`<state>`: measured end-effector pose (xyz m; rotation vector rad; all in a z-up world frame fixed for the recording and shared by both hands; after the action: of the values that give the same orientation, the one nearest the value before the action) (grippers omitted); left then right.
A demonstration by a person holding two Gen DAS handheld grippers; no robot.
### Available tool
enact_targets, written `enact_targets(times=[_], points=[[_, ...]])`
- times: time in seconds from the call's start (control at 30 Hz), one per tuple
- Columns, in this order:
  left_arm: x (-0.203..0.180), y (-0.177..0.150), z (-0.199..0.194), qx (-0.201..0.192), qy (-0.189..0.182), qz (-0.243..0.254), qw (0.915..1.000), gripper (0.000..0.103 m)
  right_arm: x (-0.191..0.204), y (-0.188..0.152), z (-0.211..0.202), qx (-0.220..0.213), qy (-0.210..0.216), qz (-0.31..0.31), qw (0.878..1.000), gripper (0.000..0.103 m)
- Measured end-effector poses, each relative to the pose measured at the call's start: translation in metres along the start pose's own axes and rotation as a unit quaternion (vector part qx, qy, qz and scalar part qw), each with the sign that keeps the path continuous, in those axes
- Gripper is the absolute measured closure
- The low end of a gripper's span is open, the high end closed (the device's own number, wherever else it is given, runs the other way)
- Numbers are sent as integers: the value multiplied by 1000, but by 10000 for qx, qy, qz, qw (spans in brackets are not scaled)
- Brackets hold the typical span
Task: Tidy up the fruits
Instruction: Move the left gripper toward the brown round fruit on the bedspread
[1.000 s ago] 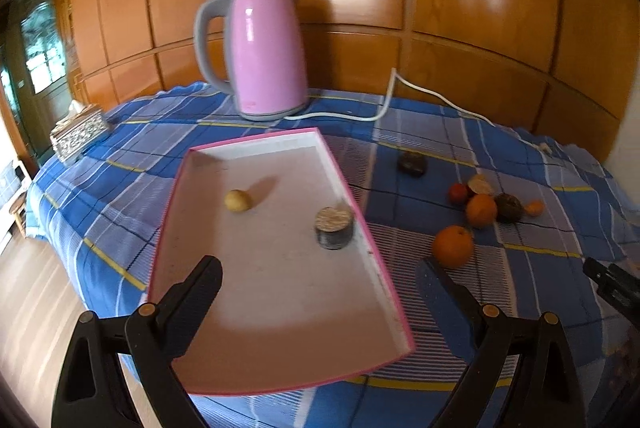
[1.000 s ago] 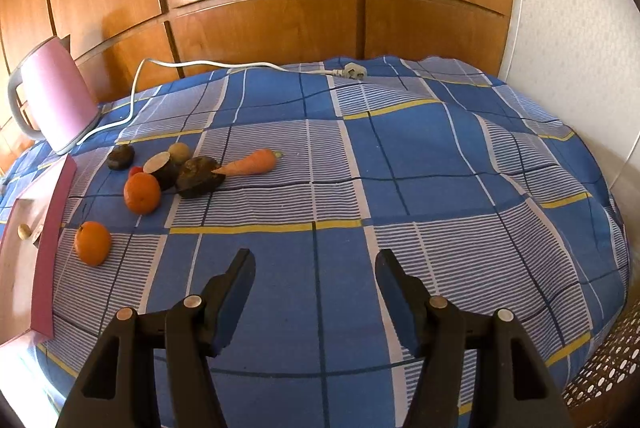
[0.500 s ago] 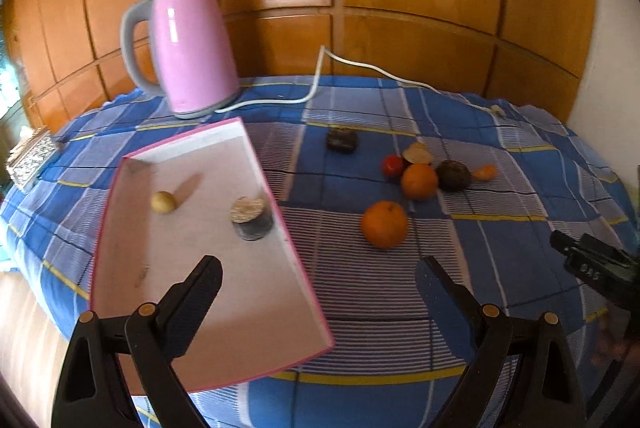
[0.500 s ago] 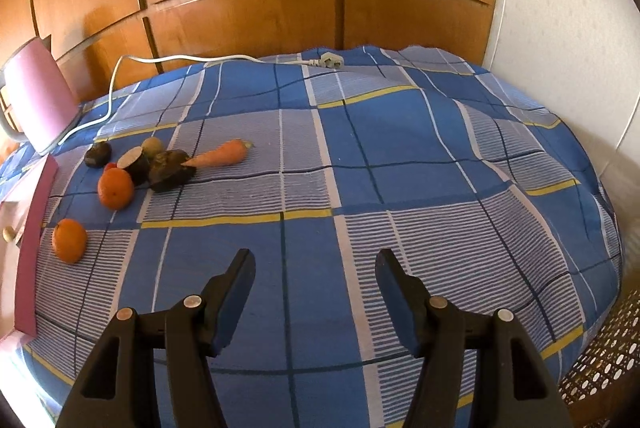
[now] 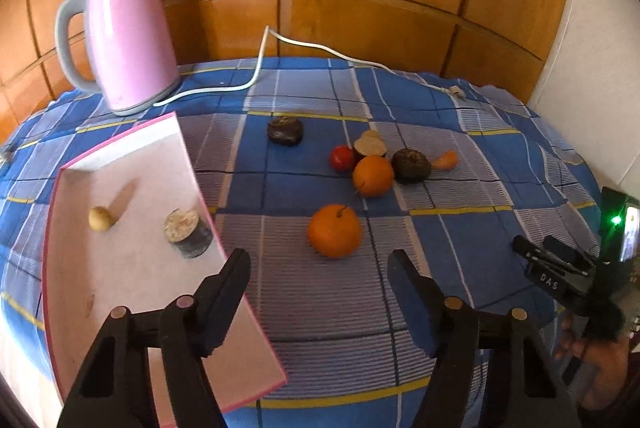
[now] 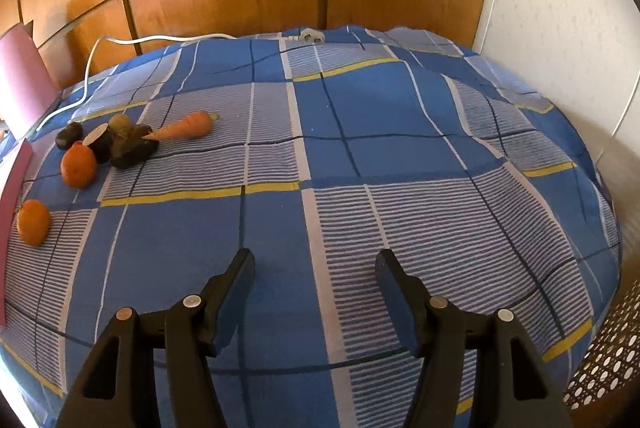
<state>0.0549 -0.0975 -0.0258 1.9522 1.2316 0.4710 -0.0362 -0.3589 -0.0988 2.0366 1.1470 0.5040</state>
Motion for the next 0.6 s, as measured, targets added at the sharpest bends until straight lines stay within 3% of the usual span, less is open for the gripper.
enact_targets(times=[0.27,0.6], points=[[14,26,27,215,-171,-426,9987,31,2,-3,4,-107,171,127,9997,22],[35,63,63,233,146,-347,9990,23,6,-6,7,-354,294,189,9988,7]])
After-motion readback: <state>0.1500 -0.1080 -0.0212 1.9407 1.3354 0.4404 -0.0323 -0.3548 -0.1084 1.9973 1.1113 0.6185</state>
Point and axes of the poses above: each gripper's, at about its wrist camera, not at the fingertips, and z roughly the way its jaws point, x to its left, y to its top, the point moved 3 cm from there along z, roughly the way its jaws point, and after that the axes turned 9 degrees about -x, right-handed, at the moved point
